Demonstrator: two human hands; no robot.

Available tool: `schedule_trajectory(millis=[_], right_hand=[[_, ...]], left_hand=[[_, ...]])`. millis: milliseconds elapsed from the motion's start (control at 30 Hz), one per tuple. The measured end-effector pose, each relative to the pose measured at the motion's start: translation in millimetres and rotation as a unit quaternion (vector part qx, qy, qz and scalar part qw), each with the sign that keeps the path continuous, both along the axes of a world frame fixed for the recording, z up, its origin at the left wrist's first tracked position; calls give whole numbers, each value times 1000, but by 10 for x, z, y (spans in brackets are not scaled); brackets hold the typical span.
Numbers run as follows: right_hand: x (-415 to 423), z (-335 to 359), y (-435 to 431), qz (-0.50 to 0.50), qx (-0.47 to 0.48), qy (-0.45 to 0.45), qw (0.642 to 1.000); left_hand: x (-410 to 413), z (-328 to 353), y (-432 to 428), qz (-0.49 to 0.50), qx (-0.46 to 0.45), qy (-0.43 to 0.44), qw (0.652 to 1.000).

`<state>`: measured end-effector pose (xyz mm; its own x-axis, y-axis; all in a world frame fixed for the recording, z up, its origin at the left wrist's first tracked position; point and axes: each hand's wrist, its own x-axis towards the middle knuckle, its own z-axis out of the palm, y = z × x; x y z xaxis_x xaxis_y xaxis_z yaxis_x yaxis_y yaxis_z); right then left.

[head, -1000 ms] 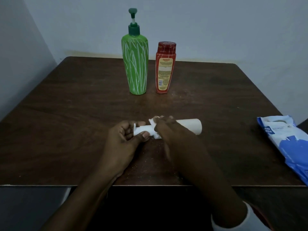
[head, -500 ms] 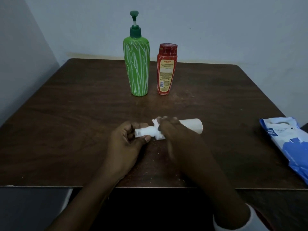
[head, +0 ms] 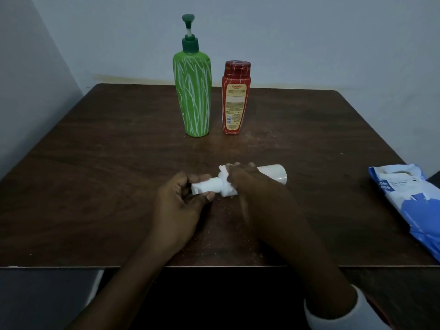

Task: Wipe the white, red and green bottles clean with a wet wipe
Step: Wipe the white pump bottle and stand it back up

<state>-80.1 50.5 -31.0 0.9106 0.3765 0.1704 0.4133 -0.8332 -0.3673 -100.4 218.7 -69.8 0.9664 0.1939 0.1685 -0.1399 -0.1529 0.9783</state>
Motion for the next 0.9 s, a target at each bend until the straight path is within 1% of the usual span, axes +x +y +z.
schedule_trajectory(millis=[67,133,200,267,333,367,400,433,467,567,633,733,800,900], right_hand=[[71,22,-211,-54,-4,17,998],[111,85,-494,-107,-13,4,994],[99,166,-654,-137,-17,0,990],[96,197,-593,-136,-37,20,990],[35,217,-356,-94,-38,57,993],[-23,199,-219,-56,-26,53,997],[-71,174,-94,-20,-13,28,999],[-102,134,-15,5,-6,5,1000],[-104,102,7,8,-1,-7,1000],[-12,72,-196,-46,-1,2,999],[27,87,-421,-98,-15,-11,995],[6,108,-601,-134,-8,-29,991],[-15,61,-612,-125,-5,-61,990],[-30,1,-596,-112,1,-84,990]], left_hand=[[-2,-2,-1,4,-3,-3,1000],[-2,0,-10,6,-2,-6,1000],[1,2,-20,3,6,-13,1000],[0,-1,-20,-1,18,-20,1000],[1,-7,-18,-4,29,-28,999],[-2,-5,-16,-5,35,-32,999],[-6,-3,-13,-6,38,-34,999],[-7,-6,-8,-7,36,-33,999],[-8,-5,-4,-7,27,-29,999],[-1,-15,7,-6,3,-10,1000],[6,-24,11,-17,-20,17,1000],[10,0,15,-41,-1,30,999],[0,27,22,-56,-36,41,997],[6,77,3,-40,-127,74,988]])
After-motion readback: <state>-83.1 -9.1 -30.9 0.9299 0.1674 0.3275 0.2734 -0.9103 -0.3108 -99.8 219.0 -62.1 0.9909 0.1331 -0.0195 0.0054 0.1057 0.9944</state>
